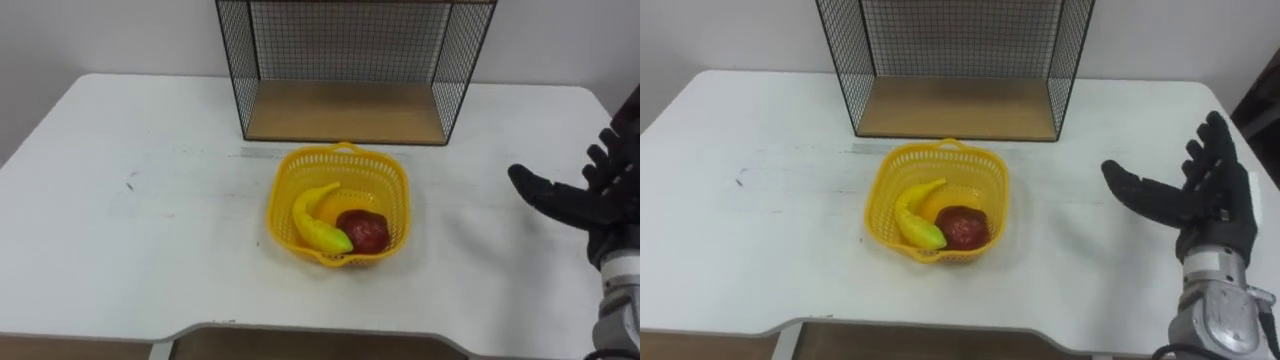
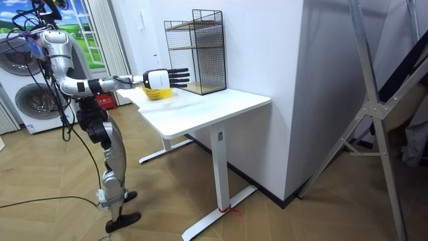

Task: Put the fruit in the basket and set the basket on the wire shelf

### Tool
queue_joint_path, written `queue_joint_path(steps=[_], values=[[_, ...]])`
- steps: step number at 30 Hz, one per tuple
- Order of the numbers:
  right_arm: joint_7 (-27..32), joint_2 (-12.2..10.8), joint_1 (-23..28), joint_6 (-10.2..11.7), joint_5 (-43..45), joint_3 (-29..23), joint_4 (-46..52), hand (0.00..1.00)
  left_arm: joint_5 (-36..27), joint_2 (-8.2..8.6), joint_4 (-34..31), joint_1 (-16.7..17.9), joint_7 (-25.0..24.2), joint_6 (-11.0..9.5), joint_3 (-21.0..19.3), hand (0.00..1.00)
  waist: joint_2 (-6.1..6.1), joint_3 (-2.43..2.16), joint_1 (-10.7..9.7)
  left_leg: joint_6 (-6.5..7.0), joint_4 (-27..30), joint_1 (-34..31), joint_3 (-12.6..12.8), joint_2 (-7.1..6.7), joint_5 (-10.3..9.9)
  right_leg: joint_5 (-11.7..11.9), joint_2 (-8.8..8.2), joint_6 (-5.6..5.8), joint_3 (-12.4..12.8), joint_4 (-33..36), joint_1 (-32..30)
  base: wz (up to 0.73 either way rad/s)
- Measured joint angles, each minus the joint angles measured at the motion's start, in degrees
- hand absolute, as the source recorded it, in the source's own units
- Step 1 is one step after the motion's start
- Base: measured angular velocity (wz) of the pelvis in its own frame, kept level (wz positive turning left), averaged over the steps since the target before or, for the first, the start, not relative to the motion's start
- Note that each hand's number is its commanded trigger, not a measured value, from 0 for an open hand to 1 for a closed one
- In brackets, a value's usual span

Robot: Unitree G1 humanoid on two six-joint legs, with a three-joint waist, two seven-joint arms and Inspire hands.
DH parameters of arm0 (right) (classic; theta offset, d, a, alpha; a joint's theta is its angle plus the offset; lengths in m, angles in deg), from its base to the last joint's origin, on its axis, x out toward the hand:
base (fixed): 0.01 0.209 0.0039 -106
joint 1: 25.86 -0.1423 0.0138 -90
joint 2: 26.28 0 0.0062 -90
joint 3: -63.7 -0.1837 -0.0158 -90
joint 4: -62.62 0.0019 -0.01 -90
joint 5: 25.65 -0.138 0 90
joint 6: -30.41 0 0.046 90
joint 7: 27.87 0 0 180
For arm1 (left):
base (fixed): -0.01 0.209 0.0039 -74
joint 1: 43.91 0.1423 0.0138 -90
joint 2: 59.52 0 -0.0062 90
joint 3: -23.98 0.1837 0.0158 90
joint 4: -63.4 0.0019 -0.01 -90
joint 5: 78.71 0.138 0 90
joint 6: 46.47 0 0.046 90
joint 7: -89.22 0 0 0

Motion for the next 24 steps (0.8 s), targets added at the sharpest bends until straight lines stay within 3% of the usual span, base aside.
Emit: queue_joint_path(steps=[4, 6, 9, 13, 16, 24], values=[[1.4, -0.1, 1.1, 0.9, -0.6, -1.9, 0.0, 0.0, 2.7, -0.03, -8.7, -0.1, 3.8, -2.0, -0.1, 0.0, -0.3, 0.11, 0.0, 0.0, 0.0, 0.1, 0.0, 0.11, 0.0, 0.0, 0.09, 0.0, 0.1, 0.0, 0.0, -0.01], [1.7, -0.2, 1.3, 2.0, -1.3, -1.6, 0.0, 0.0, 3.5, -0.05, -13.2, -0.6, 5.1, -2.4, 0.2, 0.0, -0.01, 0.43, 0.2, -0.01, 0.0, 0.1, 0.3, 0.17, 0.0, 0.0, 0.16, 0.0, 0.5, 0.0, -0.2, -0.07], [1.2, -0.2, 1.7, 2.4, -1.8, -1.5, 0.0, 0.0, 3.5, -0.05, -17.7, -1.4, 5.6, -3.4, 1.3, 0.0, 0.48, 0.74, 0.0, -0.01, 0.0, 0.1, 0.3, 0.15, 0.0, 0.0, 0.14, 0.0, 0.5, 0.0, -0.2, 0.0], [0.9, -0.7, 3.2, 3.7, -3.8, -1.6, 0.0, 0.0, 3.4, -0.04, -20.7, -1.9, 4.9, -5.5, 1.5, 0.0, 0.73, 0.77, 0.1, -0.02, -0.1, 0.1, 0.3, 0.2, 0.0, 0.0, 0.23, 0.0, 0.6, 0.0, -0.2, 0.0], [-0.9, -1.9, 3.7, 4.2, -5.7, -1.5, 0.0, 0.0, 2.6, -0.04, -21.4, -2.0, 2.6, -6.0, 3.6, 0.0, 0.85, 0.76, -0.3, -0.03, 0.1, -0.1, 0.2, 0.15, 0.0, 0.0, 0.21, 0.0, 0.4, 0.0, -0.2, 0.02], [-6.8, -3.7, 3.5, 4.5, -8.2, 5.0, 0.0, 0.0, -3.6, -0.04, -24.6, -2.5, -10.8, -6.2, 16.3, 0.0, 0.52, 0.95, -1.9, -0.01, 0.2, -0.6, 0.7, 0.14, 0.0, 0.0, 0.22, 0.0, 0.8, 0.1, -0.4, 0.0]])
